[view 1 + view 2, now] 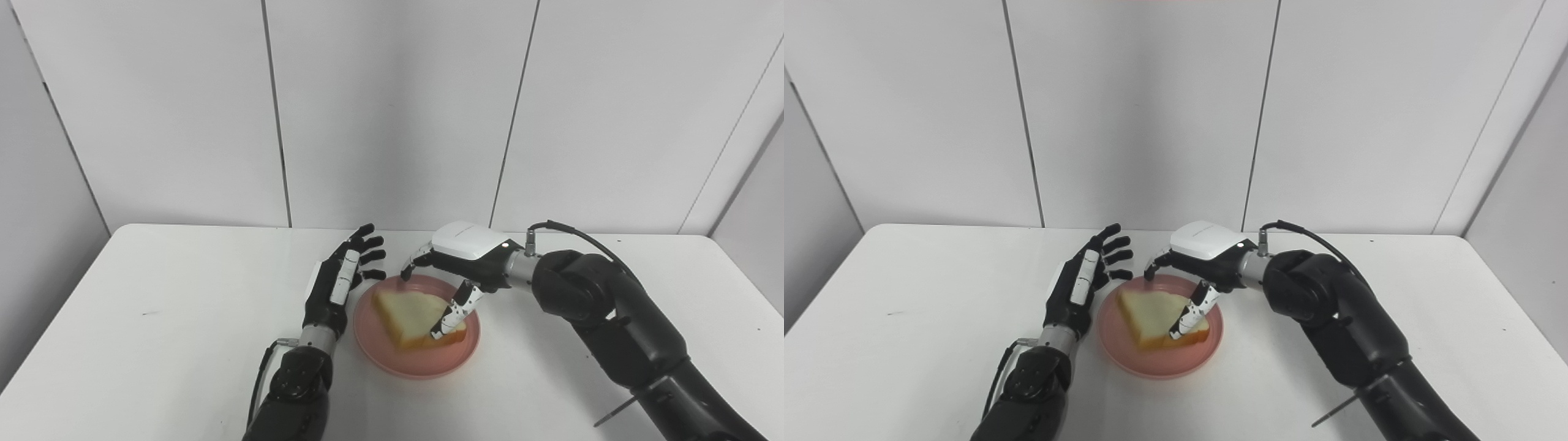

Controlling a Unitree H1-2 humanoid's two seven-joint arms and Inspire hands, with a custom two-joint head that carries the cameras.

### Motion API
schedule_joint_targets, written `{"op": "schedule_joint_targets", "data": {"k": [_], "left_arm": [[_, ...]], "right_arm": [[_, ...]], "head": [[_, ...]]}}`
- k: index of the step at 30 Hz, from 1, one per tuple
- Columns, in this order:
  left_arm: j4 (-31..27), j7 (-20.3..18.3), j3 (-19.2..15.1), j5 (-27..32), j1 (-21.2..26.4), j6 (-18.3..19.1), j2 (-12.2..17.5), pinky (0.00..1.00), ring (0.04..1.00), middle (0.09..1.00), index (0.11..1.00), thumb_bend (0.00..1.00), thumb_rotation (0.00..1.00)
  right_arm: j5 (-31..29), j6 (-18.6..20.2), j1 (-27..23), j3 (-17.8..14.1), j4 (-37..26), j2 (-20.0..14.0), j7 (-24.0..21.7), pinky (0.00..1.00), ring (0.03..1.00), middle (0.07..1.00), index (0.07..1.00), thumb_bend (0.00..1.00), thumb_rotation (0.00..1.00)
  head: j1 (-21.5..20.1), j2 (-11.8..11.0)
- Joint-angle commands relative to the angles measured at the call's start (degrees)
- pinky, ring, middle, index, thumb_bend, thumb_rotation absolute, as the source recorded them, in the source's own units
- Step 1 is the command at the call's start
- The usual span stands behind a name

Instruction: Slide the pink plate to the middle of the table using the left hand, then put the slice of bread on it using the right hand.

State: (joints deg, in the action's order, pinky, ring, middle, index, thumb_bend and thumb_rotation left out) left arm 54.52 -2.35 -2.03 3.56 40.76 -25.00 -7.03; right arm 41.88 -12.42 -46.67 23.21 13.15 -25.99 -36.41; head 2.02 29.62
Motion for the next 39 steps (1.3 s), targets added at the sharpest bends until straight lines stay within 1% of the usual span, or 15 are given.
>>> {"op": "schedule_joint_targets", "data": {"k": [1,7,13,19,23,25,26,27,28,30,31,32,34,36,39], "left_arm": [[1.3,-0.7,-0.1,0.4,-2.2,-1.7,-0.2,0.59,0.756,0.792,0.793,0.93,0.88],[1.2,-0.2,0.1,0.0,-2.3,-1.8,-0.1,0.60,0.760,0.794,0.795,0.93,0.89],[1.3,-0.5,0.1,0.1,-2.4,-1.8,0.0,0.60,0.765,0.801,0.793,0.93,0.89],[1.4,-0.4,0.1,0.1,-2.3,-1.9,0.0,0.60,0.763,0.794,0.788,0.93,0.89],[1.5,-0.6,-0.2,0.4,-2.1,-1.9,0.0,0.60,0.766,0.797,0.788,0.94,0.88],[1.5,-0.2,-0.1,0.2,-2.0,-1.9,0.0,0.59,0.762,0.792,0.789,0.94,0.89],[1.4,0.0,0.0,-0.1,-2.0,-1.9,0.0,0.59,0.761,0.792,0.790,0.94,0.89],[1.4,0.1,0.1,-0.2,-2.0,-1.8,0.1,0.59,0.761,0.791,0.791,0.94,0.89],[1.3,0.3,0.2,-0.4,-1.9,-1.9,0.1,0.62,0.761,0.790,0.794,0.94,0.89],[1.3,0.5,0.4,-0.7,-1.9,-1.9,0.2,0.67,0.764,0.791,0.798,0.95,0.90],[1.3,0.5,0.5,-0.6,-1.9,-1.8,0.2,0.68,0.766,0.792,0.798,0.94,0.90],[1.2,0.5,0.5,-0.6,-1.9,-1.8,0.2,0.67,0.772,0.794,0.794,0.94,0.90],[1.2,0.6,0.4,-0.5,-1.9,-1.8,0.2,0.67,0.776,0.795,0.792,0.93,0.89],[1.3,0.9,0.5,-0.7,-1.8,-1.8,0.3,0.68,0.784,0.801,0.790,0.92,0.89],[1.3,1.3,0.7,-0.8,-1.8,-1.7,0.3,0.70,0.809,0.822,0.791,0.92,0.88]], "right_arm": [[1.6,-0.3,-2.8,0.2,-1.1,-1.0,2.0,0.85,0.884,0.841,0.735,1.00,0.43],[4.2,0.4,-3.0,1.7,-0.7,-1.0,1.7,0.91,0.908,0.860,0.740,1.00,0.42],[5.6,1.8,-3.5,2.6,-0.3,-0.6,0.1,0.99,0.948,0.903,0.796,1.00,0.46],[5.4,1.6,-3.7,2.1,-0.1,-0.5,0.3,1.00,0.959,0.919,0.825,1.00,0.49],[1.1,1.2,-3.0,-0.5,0.6,-0.2,1.6,0.99,0.947,0.921,0.827,1.00,0.52],[0.1,-0.1,-2.5,-1.6,1.2,0.0,4.5,0.92,0.911,0.896,0.826,1.00,0.68],[-0.3,-0.3,-2.1,-2.3,1.6,0.2,6.1,0.91,0.908,0.893,0.826,1.00,0.69],[-0.6,0.0,-1.7,-3.0,2.0,0.5,7.6,0.89,0.902,0.888,0.831,0.98,0.73],[-1.6,0.1,-1.2,-4.1,2.6,1.0,9.6,0.86,0.895,0.883,0.842,0.94,0.79],[-3.1,0.7,-0.5,-5.8,3.6,1.8,12.2,0.82,0.882,0.873,0.847,0.89,0.81],[-4.7,0.9,0.3,-7.6,5.0,2.6,14.6,0.81,0.880,0.872,0.852,0.88,0.83],[-5.7,1.1,0.8,-8.7,6.0,3.2,16.2,0.79,0.878,0.874,0.863,0.87,0.88],[-9.3,0.5,2.2,-12.4,9.5,5.1,21.4,0.76,0.865,0.871,0.862,0.86,0.91],[-13.3,0.0,3.4,-15.8,12.1,7.2,25.4,0.74,0.843,0.868,0.854,0.86,0.93],[-18.8,0.2,4.9,-20.2,14.5,10.2,29.7,0.77,0.848,0.866,0.844,0.84,0.95]], "head": [[0.0,0.1],[0.0,0.1],[0.0,0.1],[0.0,0.1],[0.0,0.0],[0.0,0.0],[0.0,0.0],[0.0,0.0],[0.0,0.0],[0.0,0.0],[0.0,0.0],[0.0,0.0],[-0.1,0.0],[-0.1,-0.1],[-0.3,0.0]]}}
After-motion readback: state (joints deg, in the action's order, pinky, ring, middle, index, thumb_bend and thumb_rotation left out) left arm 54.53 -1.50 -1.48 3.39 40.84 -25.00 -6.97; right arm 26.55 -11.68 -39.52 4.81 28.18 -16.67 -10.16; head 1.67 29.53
